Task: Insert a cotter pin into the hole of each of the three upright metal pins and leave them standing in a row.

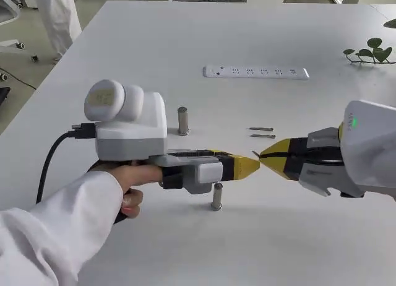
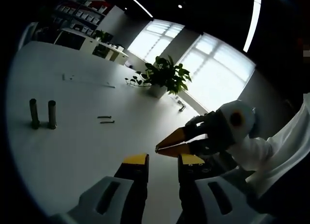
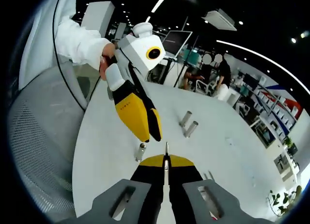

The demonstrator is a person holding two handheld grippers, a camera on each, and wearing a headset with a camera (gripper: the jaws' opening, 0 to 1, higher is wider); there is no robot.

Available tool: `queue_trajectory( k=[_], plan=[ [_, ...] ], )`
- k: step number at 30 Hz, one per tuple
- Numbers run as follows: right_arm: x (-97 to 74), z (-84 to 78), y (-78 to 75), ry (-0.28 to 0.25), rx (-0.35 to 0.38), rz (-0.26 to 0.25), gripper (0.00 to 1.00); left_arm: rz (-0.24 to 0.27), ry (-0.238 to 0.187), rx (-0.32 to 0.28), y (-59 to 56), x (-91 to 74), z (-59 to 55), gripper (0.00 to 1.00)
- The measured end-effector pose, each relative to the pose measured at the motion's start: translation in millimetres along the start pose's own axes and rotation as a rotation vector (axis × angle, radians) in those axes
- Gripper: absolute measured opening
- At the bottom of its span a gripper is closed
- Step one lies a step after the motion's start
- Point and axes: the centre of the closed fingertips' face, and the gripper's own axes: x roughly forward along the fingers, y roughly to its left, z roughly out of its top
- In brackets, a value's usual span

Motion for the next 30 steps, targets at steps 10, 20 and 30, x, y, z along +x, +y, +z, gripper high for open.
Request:
queue_trajectory(
  k=[10, 20, 30],
  plan=[
    [-0.4, 0.9, 18.0, -0.002, -0.038, 0.026, 0.0, -0.019, 0.064, 0.0, -4.4, 5.1, -9.2, 0.13],
    [-5.7, -1.6, 22.5, 0.007, -0.054, 0.018, 0.0, -0.031, 0.111, -0.04, -6.2, 5.1, -17.8, 0.06],
    [-10.3, -1.1, 26.2, 0.016, -0.094, 0.024, 0.0, -0.043, 0.136, -0.068, -9.7, 4.9, -21.1, 0.03]
  ],
)
